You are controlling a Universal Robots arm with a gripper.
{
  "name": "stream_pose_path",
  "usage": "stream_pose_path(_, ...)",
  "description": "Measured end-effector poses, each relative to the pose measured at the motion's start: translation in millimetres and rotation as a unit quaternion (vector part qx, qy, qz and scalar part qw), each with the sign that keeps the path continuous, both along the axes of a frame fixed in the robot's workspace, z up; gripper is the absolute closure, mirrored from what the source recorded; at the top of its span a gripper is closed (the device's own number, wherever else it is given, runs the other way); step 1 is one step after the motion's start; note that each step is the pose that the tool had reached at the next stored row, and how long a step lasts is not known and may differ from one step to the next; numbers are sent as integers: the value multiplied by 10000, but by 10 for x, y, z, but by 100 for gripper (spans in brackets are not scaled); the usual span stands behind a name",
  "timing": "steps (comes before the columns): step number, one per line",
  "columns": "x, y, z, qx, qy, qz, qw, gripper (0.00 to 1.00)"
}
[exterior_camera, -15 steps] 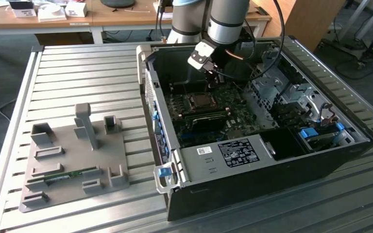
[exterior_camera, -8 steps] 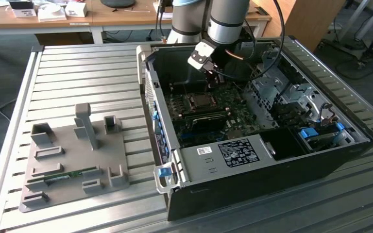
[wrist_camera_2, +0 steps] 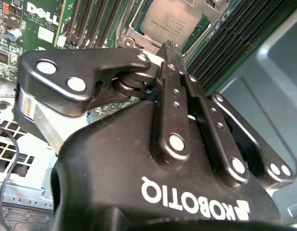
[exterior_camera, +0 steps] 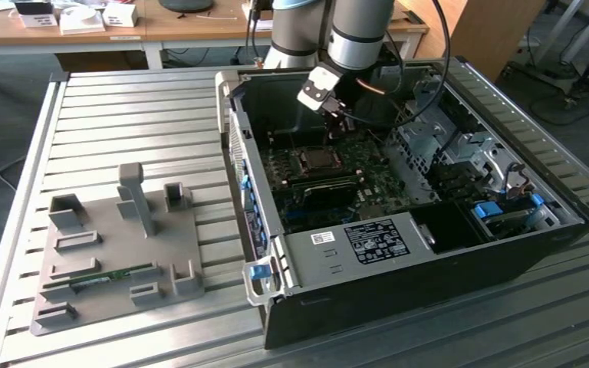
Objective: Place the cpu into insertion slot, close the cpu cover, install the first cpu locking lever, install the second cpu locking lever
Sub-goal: 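Close the cpu cover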
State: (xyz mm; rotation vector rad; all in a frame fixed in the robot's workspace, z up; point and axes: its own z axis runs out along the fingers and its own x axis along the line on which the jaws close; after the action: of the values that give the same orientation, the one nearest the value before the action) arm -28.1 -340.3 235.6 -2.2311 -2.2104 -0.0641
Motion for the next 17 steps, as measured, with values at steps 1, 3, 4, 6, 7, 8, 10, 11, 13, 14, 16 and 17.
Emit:
stream_pose_path(1, 0, 0, 0, 0, 0, 25, 10000, 89)
stream_pose_path(3, 0, 0, 0, 0, 0, 34, 10000, 89)
stream_pose_path(4, 0, 0, 0, 0, 0, 34, 10000, 89)
stream_pose_path(6, 0, 0, 0, 0, 0, 35, 10000, 89)
stream_pose_path(7, 0, 0, 0, 0, 0, 35, 10000, 89)
stream_pose_path(8, 0, 0, 0, 0, 0, 35, 10000, 89)
stream_pose_path(10, 0, 0, 0, 0, 0, 35, 10000, 89)
stream_pose_path(11, 0, 0, 0, 0, 0, 35, 10000, 89)
stream_pose_path(13, 0, 0, 0, 0, 0, 35, 10000, 89)
stream_pose_path(14, 0, 0, 0, 0, 0, 35, 10000, 89)
stream_pose_path(16, 0, 0, 0, 0, 0, 47, 10000, 89)
stream_pose_path(17, 0, 0, 0, 0, 0, 62, 10000, 89)
